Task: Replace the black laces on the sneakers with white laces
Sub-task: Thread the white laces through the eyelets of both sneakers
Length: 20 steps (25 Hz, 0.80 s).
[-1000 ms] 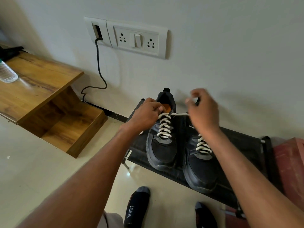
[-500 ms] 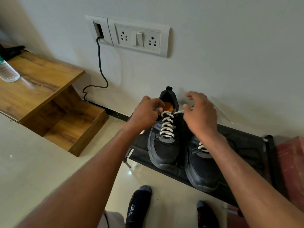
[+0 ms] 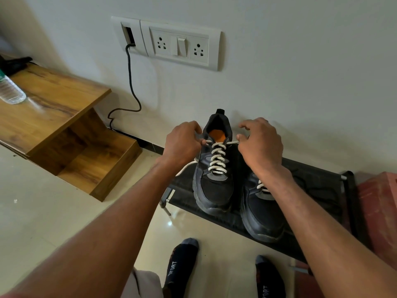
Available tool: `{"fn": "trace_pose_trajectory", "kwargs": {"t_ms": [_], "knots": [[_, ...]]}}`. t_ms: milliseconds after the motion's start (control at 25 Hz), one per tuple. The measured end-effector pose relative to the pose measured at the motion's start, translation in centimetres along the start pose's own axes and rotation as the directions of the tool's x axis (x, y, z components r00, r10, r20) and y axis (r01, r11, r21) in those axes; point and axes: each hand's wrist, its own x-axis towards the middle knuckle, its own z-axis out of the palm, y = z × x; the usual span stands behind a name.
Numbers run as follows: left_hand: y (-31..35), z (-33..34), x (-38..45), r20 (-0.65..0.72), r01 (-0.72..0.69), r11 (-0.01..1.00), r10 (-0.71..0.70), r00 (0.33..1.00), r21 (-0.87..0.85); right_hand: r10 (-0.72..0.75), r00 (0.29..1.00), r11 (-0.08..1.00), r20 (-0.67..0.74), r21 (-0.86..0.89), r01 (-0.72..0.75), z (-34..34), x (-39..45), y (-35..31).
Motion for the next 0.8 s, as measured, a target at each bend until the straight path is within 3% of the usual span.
{"fn": "trace_pose_trajectory", "kwargs": {"t_ms": [200,320,400,480,640,800], "knots": [[1.3,-1.0,-1.4,0.054,-0.007,0.999,0.004,0.999,0.052,0.006,0.991,0.997,0.133,0.08,-0.017,-0.5,-0.8,-1.1],[1.9,-1.1,-2.8,0.157,0.117,0.992,-0.109,0.982,-0.046,-0.03,0.963,0.998,0.268,0.06,0.015,-0.8,-2.4,-1.8],[2.2,-1.2,-3.7,0.094,0.171,0.981,-0.163,0.982,-0.09,-0.032,0.958,0.999,0.283,0.024,0.027,-0.9,-3.5,-1.9],[2.7,-1.7,-4.3,0.01,0.131,0.984,-0.131,0.991,-0.116,-0.04,0.954,0.997,0.298,-0.053,0.058,-0.9,-4.1,-1.9],[2.3,-1.0,-6.4,0.217,0.061,0.997,-0.049,0.975,-0.052,-0.036,0.939,0.994,0.342,-0.087,0.069,-0.2,-4.5,-1.7],[1.4,0.8,-7.5,0.201,0.14,0.975,-0.105,0.974,-0.171,0.022,0.953,0.995,0.302,-0.1,0.009,1.3,-4.8,-1.7]]}}
